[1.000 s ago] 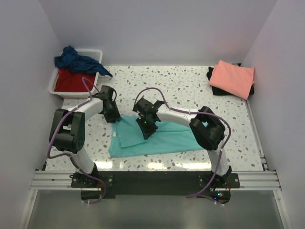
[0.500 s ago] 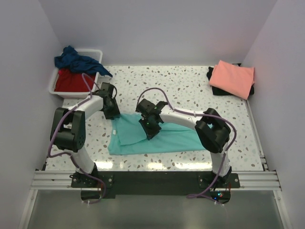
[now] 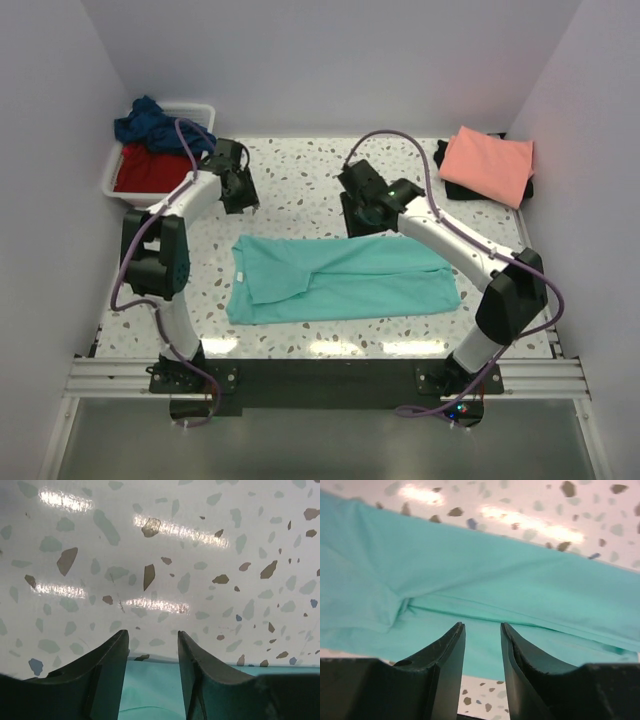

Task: Fold and stack the t-shirts
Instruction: Fold the tshirt

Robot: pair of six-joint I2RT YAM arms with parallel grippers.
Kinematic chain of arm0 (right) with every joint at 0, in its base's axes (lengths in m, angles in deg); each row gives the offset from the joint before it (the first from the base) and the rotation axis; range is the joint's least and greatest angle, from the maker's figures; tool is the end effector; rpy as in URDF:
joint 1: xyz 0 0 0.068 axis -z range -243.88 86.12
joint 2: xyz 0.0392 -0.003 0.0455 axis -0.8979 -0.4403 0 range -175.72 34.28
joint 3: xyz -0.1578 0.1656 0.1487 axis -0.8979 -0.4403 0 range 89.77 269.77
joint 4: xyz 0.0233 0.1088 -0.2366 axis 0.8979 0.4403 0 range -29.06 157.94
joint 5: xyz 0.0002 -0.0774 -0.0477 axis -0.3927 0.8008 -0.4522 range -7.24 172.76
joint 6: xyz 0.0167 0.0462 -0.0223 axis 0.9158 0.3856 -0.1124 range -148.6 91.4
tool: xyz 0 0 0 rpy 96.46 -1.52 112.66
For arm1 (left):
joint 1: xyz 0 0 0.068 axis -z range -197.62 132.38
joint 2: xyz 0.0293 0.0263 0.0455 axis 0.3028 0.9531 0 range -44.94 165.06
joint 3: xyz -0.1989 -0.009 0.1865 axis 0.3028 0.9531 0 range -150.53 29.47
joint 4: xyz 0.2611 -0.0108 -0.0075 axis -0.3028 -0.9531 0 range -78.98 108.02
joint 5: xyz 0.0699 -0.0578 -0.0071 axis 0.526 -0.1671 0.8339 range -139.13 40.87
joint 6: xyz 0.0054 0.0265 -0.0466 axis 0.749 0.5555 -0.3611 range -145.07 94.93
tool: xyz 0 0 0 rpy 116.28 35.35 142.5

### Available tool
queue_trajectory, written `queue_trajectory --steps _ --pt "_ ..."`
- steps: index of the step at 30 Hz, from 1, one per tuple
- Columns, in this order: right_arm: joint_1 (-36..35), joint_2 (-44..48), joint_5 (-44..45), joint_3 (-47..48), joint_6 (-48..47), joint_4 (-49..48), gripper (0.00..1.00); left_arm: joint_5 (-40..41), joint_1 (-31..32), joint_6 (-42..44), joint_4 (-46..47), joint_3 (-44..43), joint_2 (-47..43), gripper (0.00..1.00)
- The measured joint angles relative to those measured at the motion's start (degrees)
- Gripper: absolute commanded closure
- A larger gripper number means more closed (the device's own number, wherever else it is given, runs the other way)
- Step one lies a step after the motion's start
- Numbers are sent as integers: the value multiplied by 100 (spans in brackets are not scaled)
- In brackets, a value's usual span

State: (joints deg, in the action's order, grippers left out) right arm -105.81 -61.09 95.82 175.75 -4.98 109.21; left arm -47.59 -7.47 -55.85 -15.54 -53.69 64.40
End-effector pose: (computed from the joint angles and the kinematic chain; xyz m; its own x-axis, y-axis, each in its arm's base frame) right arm 0.2689 0.2308 0.3038 -0.8007 -0.1946 -0.5666 -0.2622 0.9642 0.0393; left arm 0.4028 -0.0712 0.2137 -0.8138 -0.3740 -0.4448 -0.2952 0.9253 -0.2380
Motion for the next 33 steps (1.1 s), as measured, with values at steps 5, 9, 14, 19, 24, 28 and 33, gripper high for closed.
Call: queue_trajectory --steps 5,9,14,19,24,28,33 --pt "343 214 306 -365 83 37 60 -24 57 138 -249 299 -356 50" --pt "293 201 385 -540 103 63 59 -4 282 173 -483 879 -1023 50" --pt "310 127 426 -555 129 50 59 28 802 160 -671 1329 -1580 50" --pt "472 -103 402 -566 186 20 59 9 1110 37 -678 1849 -1657 50" --pt "835 -225 343 -671 223 -28 58 15 1121 -20 -734 2210 -1637 49" --pt "1023 -267 256 -713 232 -74 59 13 1132 -22 -695 2352 -1556 49" --pt "1086 -354 146 -761 247 -166 59 17 1137 -20 -555 2393 -1110 49"
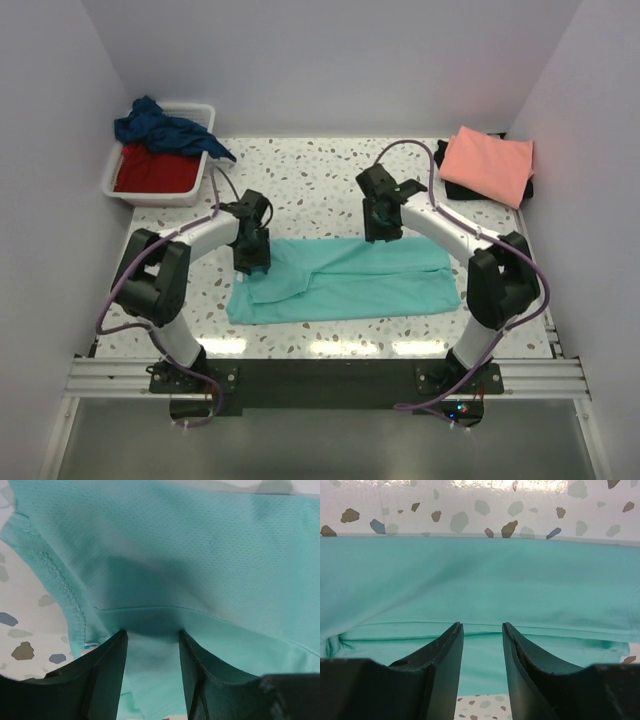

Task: Fold and stack the t-shirts
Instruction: Fold the tshirt

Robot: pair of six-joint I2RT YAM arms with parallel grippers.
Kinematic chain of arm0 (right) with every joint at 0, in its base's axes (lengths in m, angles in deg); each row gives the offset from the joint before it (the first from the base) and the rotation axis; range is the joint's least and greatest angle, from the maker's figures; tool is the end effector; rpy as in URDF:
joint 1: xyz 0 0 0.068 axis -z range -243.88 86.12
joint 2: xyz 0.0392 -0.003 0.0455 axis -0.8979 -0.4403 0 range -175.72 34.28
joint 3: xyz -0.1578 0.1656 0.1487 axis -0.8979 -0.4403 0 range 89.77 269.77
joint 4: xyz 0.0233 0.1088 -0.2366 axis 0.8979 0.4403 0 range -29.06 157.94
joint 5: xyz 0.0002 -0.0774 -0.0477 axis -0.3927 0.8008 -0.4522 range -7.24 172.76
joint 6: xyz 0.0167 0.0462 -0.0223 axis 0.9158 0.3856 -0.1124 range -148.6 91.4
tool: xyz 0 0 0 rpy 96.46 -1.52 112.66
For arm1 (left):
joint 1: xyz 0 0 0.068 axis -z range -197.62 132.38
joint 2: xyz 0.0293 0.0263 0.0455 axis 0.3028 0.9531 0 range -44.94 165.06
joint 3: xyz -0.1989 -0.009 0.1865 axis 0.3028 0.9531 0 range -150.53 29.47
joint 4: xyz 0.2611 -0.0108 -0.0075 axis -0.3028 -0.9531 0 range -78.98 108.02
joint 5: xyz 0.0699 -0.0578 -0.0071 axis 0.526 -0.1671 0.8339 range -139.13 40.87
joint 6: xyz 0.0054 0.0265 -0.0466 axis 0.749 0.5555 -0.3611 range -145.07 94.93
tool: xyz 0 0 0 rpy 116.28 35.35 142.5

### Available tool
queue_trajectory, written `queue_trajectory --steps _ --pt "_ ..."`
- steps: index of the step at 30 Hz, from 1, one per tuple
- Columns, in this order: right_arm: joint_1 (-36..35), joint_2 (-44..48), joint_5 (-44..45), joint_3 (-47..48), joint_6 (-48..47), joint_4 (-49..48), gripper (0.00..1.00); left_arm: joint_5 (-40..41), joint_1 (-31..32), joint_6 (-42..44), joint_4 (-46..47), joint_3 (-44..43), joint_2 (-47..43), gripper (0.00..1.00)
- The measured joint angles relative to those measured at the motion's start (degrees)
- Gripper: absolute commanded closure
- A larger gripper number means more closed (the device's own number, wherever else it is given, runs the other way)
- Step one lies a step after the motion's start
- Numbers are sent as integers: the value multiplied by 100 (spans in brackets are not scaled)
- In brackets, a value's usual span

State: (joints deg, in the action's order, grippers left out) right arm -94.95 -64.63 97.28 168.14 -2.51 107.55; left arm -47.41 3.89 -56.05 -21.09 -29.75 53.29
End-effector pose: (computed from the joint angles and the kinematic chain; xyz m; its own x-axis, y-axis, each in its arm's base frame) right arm 0.3073 0.1748 0.2446 -0.8919 -0.0404 -0.4503 -0.0267 0.9990 -0.0368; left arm 0.2874 -0.1122 0.1599 -0.9663 -0.1722 -0.1916 -0.1593 0.9839 -0.0808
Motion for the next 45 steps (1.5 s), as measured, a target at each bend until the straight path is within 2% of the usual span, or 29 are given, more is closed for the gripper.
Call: queue_trajectory --steps 6,13,22,27,30,36,45 --pt "72 -101 -116 -11 20 -96 59 105 4 -2 -269 -487 448 49" --pt "170 -120 -168 -11 52 -116 59 243 -146 20 -570 -1696 1344 49" --pt "396 -286 -175 26 66 -98 59 516 -662 175 -660 -4183 2929 48" --pt "522 -588 -136 205 17 -68 59 645 -704 313 -710 -5945 3991 45" --pt "590 -691 -90 297 -63 -79 60 603 -713 361 -542 -6575 4378 44" --pt "776 -839 -92 308 -334 -186 63 205 -756 385 299 -6542 4474 43" --pt "859 -1064 -466 175 -634 -334 63 -822 -789 400 2330 -5958 4503 36"
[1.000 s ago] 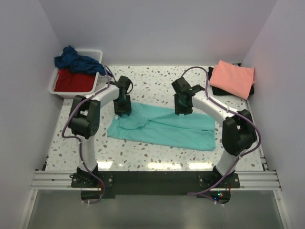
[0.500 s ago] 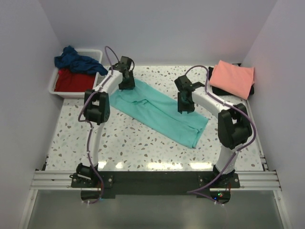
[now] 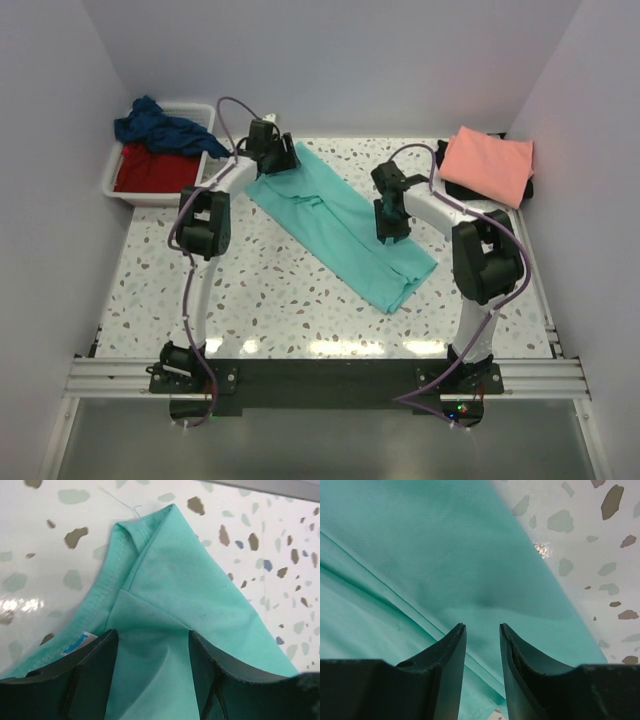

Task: Fold and stack the t-shirts
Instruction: Fold the tshirt

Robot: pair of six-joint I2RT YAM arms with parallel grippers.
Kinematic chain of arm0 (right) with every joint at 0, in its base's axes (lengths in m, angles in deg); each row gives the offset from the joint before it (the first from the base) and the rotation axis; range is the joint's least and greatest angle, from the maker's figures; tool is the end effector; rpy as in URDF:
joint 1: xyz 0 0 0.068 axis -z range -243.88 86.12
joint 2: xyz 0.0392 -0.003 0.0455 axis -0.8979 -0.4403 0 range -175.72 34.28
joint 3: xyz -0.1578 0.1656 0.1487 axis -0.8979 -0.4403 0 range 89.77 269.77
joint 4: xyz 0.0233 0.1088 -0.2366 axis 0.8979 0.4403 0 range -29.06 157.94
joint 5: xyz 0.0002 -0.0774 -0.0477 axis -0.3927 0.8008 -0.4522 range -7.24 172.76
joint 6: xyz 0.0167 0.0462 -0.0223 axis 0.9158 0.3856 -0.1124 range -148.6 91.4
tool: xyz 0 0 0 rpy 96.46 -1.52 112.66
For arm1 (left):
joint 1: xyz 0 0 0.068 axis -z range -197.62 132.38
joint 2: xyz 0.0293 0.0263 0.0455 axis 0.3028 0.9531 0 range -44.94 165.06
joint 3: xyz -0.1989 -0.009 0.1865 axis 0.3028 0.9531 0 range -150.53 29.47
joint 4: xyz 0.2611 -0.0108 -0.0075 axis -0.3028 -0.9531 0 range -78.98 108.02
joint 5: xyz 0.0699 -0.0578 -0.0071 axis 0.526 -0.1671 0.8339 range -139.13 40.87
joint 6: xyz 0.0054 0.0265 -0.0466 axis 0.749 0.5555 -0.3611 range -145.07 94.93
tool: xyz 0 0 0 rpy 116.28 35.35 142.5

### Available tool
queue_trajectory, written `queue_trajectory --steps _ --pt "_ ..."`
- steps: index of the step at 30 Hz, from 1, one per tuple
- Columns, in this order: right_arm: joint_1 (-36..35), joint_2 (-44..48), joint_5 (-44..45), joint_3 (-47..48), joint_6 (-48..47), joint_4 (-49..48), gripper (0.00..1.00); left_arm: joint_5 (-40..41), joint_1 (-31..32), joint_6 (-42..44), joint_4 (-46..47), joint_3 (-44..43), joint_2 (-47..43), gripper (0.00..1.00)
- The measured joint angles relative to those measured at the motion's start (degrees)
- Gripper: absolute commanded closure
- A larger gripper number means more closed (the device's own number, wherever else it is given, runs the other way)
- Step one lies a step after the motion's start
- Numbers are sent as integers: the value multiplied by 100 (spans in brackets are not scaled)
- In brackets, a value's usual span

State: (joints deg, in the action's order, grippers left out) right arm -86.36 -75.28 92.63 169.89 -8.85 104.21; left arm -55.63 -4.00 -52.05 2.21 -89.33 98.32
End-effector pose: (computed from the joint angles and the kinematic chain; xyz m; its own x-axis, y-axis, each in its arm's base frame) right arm 0.3567 0.1411 0.1900 -0.9418 -0.0295 -0.3350 -0.0121 0.9985 -0.0537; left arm 0.5461 -0.1366 0.1539 -0.7041 -0.2932 -0.6467 -0.0017 0.9114 -0.4114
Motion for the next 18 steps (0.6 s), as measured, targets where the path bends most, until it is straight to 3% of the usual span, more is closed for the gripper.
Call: queue_trajectory --steps 8,18 --pt "0 2 -372 -210 -184 -4 65 -935 0 -463 1259 -162 428 32" --pt "-28 474 -920 -1163 -175 -85 68 -1639 0 -1360 2564 -138 688 31"
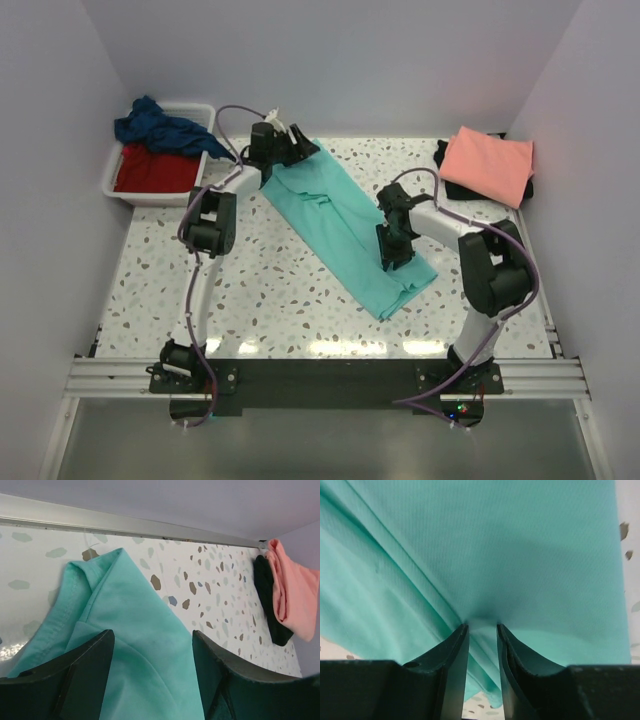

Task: Fold and stack the t-shirts
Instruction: Fold the tshirt

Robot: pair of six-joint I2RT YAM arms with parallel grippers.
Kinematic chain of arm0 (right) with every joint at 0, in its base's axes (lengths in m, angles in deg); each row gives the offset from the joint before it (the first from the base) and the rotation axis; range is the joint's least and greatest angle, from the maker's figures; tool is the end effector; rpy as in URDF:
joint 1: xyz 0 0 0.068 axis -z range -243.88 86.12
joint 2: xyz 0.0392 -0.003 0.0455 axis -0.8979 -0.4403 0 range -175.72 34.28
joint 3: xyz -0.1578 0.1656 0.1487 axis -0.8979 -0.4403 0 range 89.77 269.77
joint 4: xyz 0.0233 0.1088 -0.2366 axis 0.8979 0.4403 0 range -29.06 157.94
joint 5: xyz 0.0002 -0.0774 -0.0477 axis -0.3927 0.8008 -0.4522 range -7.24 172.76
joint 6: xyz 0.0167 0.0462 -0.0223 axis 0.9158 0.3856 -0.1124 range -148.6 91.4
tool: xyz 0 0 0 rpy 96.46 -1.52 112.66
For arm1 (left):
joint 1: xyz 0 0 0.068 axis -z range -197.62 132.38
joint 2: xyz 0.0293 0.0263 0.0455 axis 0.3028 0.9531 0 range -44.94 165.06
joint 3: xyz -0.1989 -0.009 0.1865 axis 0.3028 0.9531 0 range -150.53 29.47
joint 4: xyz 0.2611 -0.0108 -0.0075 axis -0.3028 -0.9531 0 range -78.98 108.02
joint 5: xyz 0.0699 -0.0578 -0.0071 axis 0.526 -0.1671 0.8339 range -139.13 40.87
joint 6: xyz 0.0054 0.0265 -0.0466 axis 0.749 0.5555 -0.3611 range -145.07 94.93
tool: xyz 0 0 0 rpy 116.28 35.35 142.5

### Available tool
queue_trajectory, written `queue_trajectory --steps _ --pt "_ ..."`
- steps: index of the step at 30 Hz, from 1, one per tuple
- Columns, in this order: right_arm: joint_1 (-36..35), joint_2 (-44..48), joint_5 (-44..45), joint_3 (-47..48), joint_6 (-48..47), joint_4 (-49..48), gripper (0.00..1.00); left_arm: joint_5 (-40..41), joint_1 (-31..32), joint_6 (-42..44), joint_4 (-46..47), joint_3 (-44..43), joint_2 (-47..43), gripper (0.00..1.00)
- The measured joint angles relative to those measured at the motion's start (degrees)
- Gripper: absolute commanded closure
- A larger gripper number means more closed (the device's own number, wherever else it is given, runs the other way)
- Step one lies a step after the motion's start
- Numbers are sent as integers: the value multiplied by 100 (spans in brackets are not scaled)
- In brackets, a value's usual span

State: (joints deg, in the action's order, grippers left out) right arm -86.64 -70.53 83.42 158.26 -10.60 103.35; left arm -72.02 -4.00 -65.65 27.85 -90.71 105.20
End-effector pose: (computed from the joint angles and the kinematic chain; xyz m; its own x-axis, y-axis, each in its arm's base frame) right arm 0.3153 0.1319 0.1645 -0.9790 -0.0757 -0.1893 -0.0865 0.9950 0.0496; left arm 0.5716 -0.1528 0.1378 -0.6261 -0.4650 -0.6260 0.2167 0.6673 -0.7125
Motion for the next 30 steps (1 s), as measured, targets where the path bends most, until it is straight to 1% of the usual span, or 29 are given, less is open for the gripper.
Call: queue_trajectory --steps 2,6,11,12,15,18,20,23,24,30 --pt "-55 153 -48 -173 26 -2 68 -92 2 -168 267 68 2 31" --pt "-216 345 -74 -363 76 -15 68 -138 33 -229 741 367 -68 31" --pt "-262 577 7 -374 85 -22 66 -136 81 -175 848 1010 -514 31" --pt "-262 621 72 -374 85 -24 63 -125 94 -157 855 1191 -686 31" --pt "-262 807 396 -374 79 -28 60 -92 111 -22 831 1700 -1272 31" --pt "-262 1078 616 -374 50 -59 57 2 116 173 778 2306 -2092 31" --pt "-258 1244 651 -374 2 -116 56 131 114 310 756 2664 -2660 31" --pt "-258 1375 627 -426 -76 -229 50 350 114 503 660 3056 -3383 30" --pt "-258 1403 621 -496 -116 -299 46 446 116 568 586 3163 -3606 30" --pt "-258 1436 531 -1097 -393 -448 44 933 116 826 90 3766 -4601 30"
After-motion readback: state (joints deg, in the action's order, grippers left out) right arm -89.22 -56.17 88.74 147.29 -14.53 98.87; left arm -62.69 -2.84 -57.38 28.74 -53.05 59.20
